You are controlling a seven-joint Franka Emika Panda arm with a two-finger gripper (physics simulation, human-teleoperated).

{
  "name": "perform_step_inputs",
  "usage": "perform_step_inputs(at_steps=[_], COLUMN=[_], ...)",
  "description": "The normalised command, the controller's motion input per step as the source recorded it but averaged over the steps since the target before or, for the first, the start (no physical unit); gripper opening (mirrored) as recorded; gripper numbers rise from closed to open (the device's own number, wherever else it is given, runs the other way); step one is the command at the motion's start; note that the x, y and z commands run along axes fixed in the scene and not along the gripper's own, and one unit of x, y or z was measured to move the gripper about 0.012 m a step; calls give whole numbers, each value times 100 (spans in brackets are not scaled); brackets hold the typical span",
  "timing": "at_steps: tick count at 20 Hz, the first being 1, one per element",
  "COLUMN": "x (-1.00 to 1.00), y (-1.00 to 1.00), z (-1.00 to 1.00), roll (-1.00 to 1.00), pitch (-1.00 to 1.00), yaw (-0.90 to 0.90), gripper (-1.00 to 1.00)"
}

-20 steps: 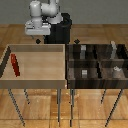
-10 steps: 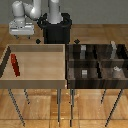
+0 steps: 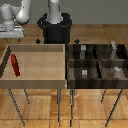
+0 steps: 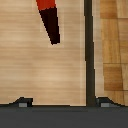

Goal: Place the box of cereal into the appropriate compartment.

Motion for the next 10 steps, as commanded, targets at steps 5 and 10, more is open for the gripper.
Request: perform_step_inputs(at_steps=[5, 10], x=[100, 80], y=[0, 0], z=[0, 0], roll=[0, 0], pitch=[0, 0], yaw=[0, 0], gripper=[100, 100])
